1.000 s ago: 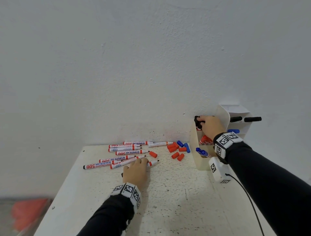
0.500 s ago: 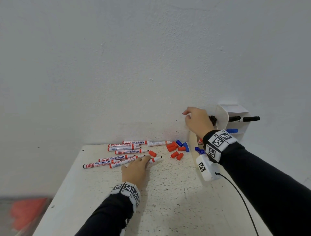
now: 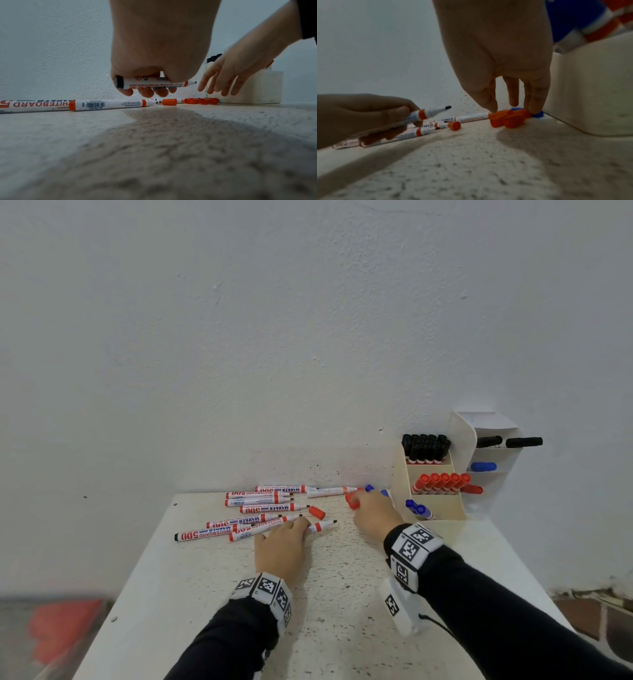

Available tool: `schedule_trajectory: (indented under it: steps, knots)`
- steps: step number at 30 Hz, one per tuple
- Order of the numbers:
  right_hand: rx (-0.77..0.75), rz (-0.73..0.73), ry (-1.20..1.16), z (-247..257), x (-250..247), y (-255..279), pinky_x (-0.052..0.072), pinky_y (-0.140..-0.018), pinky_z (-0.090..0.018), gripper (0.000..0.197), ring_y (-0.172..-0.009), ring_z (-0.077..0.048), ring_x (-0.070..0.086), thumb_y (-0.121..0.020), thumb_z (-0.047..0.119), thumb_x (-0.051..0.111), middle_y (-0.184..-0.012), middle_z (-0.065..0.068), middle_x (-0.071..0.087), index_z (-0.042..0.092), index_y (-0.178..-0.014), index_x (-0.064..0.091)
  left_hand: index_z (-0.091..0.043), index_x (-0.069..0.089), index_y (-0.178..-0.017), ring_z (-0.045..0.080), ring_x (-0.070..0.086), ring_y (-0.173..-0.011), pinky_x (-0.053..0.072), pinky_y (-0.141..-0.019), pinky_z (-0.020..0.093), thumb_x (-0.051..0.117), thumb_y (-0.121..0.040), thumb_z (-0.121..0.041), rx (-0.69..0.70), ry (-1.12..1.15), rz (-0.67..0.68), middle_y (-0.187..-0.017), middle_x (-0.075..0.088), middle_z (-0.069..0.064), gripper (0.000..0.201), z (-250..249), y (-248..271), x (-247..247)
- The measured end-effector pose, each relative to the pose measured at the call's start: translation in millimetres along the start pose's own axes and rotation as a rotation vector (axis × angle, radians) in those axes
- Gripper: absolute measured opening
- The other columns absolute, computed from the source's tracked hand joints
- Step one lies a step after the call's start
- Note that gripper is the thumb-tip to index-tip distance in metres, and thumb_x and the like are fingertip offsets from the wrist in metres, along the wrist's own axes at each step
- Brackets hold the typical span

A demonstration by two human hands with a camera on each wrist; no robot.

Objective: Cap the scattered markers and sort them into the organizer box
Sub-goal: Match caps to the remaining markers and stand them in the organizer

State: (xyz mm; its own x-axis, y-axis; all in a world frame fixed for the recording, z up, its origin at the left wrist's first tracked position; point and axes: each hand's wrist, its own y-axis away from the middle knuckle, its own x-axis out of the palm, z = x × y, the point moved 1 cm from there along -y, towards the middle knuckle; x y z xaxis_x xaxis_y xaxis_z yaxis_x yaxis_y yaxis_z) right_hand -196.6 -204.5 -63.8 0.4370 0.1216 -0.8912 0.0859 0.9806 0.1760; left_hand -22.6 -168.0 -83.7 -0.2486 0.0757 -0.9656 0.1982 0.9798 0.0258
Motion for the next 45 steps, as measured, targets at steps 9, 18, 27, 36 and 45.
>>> schedule_trajectory:
  steps: [9, 18, 27, 36, 45]
  knots:
    - [0.013, -0.110, -0.114, -29, 20, -3, 0.042, -0.088, -0.022, 0.028, -0.100, -0.019, 0.054, -0.086, -0.007, 0.046, -0.116, -0.007, 0.054, 0.006, -0.105, 0.063, -0.027, 0.043, -0.129, 0.014, 0.047, -0.123, 0.030, -0.105, 0.042, 0.022, -0.102, -0.033, -0.001, 0.029, 0.010, -0.133, 0.051, -0.008, 0.034, 3, -2, 6]
    - [-0.012, -0.188, -0.175, -31, 20, -1, 0.041, -0.083, -0.022, 0.028, -0.090, -0.014, 0.051, -0.085, -0.005, 0.051, -0.112, -0.006, 0.055, 0.019, -0.072, 0.057, -0.026, 0.042, -0.129, 0.015, 0.046, -0.123, 0.029, -0.104, 0.042, 0.022, -0.102, -0.033, -0.012, 0.025, 0.020, -0.133, 0.051, -0.007, 0.034, 2, -2, 5]
    - [-0.024, -0.254, -0.268, -29, 20, 1, 0.043, -0.085, -0.027, 0.016, -0.092, -0.018, 0.053, -0.089, 0.010, 0.051, -0.111, -0.007, 0.049, 0.009, -0.096, 0.065, -0.021, 0.046, -0.123, 0.017, 0.052, -0.114, 0.032, -0.101, 0.041, 0.021, -0.102, -0.032, -0.032, 0.053, 0.016, -0.123, 0.056, -0.004, 0.034, 1, 0, 4]
    - [-0.185, -0.163, -0.385, -23, 23, 9, 0.042, -0.093, -0.022, 0.025, -0.103, -0.012, 0.052, -0.092, 0.006, 0.047, -0.114, 0.000, 0.049, 0.014, -0.114, 0.055, -0.021, 0.045, -0.123, 0.017, 0.053, -0.112, 0.033, -0.100, 0.040, 0.020, -0.102, -0.032, -0.037, 0.063, 0.012, -0.120, 0.057, -0.003, 0.035, 1, 1, 5]
    - [-0.255, -0.139, -0.521, -17, 26, 16, 0.042, -0.071, -0.011, 0.013, -0.082, -0.009, 0.055, -0.088, 0.005, 0.057, -0.088, 0.005, 0.057, 0.015, -0.095, 0.060, -0.021, 0.046, -0.119, 0.018, 0.055, -0.107, 0.034, -0.096, 0.038, 0.022, -0.102, -0.032, -0.016, 0.065, -0.002, -0.116, 0.058, -0.004, 0.032, 1, 0, 5]
